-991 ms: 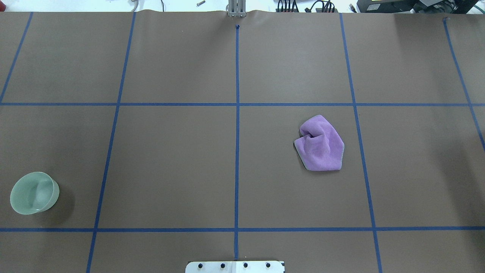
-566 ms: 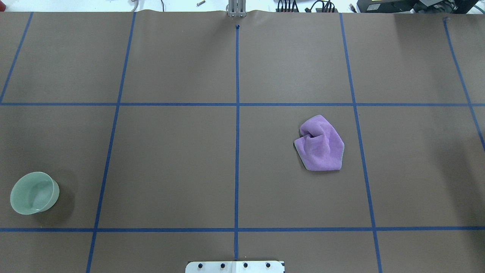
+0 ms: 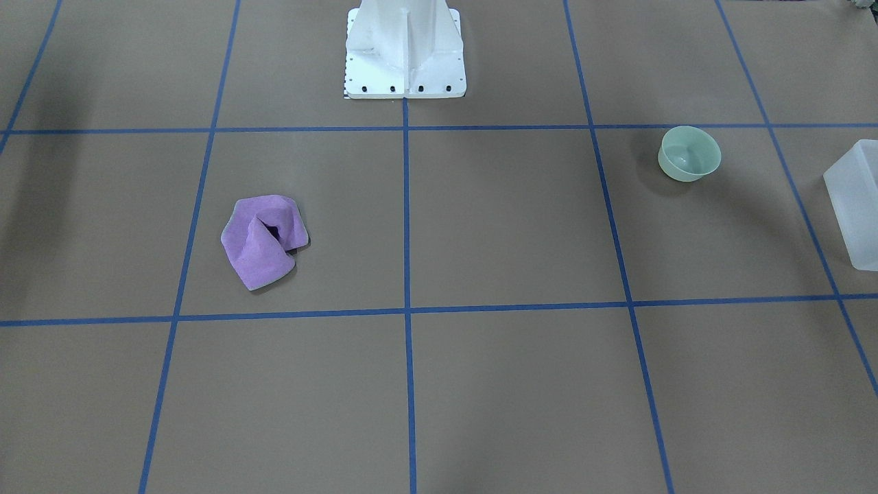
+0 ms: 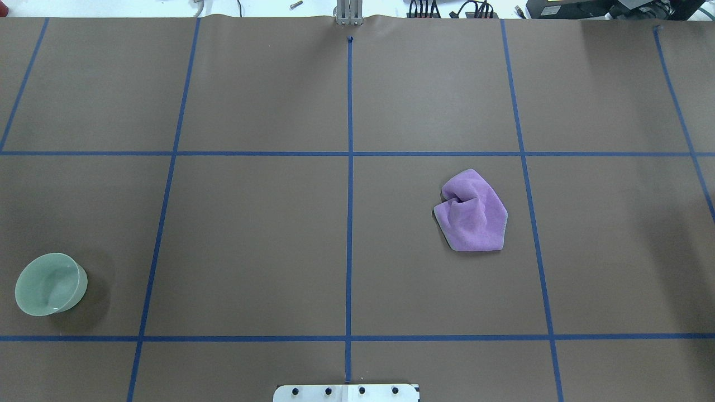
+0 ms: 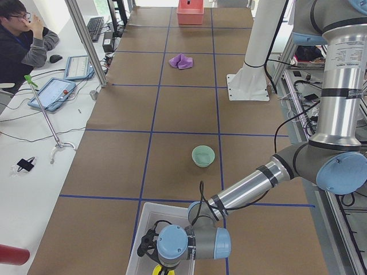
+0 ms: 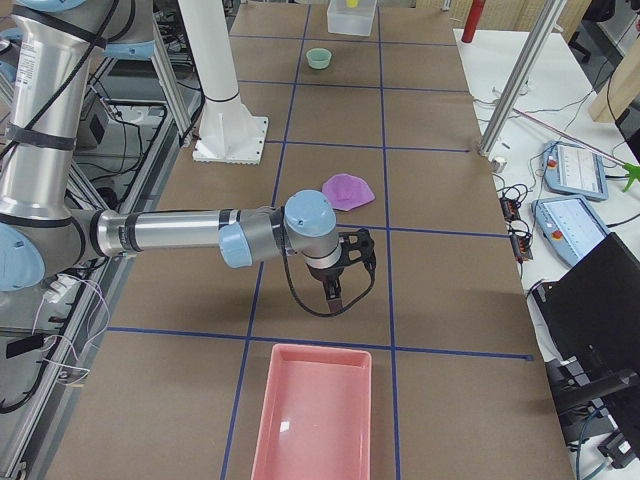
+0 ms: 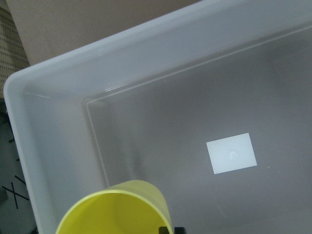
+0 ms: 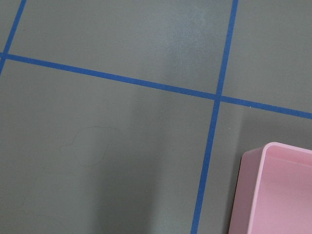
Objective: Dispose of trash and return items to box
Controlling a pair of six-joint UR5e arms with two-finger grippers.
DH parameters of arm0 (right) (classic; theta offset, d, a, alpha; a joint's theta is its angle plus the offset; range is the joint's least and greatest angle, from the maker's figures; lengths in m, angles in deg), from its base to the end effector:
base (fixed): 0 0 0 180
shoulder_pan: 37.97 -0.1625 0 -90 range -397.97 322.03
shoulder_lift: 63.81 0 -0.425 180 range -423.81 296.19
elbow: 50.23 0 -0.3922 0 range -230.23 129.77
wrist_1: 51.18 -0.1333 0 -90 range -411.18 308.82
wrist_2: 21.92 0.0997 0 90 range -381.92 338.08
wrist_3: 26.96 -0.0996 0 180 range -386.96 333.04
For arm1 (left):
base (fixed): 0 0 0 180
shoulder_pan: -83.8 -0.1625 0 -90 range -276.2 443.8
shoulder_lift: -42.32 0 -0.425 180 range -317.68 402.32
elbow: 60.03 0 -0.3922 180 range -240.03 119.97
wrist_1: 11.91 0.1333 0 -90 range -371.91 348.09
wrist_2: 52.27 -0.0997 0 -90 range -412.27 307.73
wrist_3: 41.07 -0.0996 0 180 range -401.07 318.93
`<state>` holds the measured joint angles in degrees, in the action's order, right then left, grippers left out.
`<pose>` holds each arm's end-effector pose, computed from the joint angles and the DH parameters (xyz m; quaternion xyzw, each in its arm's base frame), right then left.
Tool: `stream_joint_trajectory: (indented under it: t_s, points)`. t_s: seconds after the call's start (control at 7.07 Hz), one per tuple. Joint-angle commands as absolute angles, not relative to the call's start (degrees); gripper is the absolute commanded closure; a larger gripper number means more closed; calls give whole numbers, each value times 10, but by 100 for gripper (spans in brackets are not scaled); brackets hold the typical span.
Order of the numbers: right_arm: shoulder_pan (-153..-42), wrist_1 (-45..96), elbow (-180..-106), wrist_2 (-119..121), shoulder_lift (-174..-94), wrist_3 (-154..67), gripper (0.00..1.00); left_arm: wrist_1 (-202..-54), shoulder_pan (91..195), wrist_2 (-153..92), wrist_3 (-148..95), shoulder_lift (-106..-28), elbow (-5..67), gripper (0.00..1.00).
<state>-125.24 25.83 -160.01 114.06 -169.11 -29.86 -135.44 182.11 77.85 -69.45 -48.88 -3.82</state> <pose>0.0428 -0.3972 0.5779 0.1207 -0.3924 -0.0580 0.9100 -0.1320 -0.4257 0.8732 0.1153 0.3231 0.1664 0.9244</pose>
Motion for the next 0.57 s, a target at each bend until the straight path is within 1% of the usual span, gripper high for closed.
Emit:
stream_joint_trajectory:
  t_s: [0.0, 0.14, 0.42]
  points:
    - [-1252, 259, -1600, 1140, -1691, -299, 0, -1366, 1801, 788, -692, -489, -40, 82]
    - [-1252, 259, -1600, 1140, -1691, -299, 0, -1371, 1797, 790, -691, -489, -40, 46]
    - [-1252, 259, -1600, 1140, -1691, -299, 0, -1374, 1795, 790, -691, -489, -33, 32]
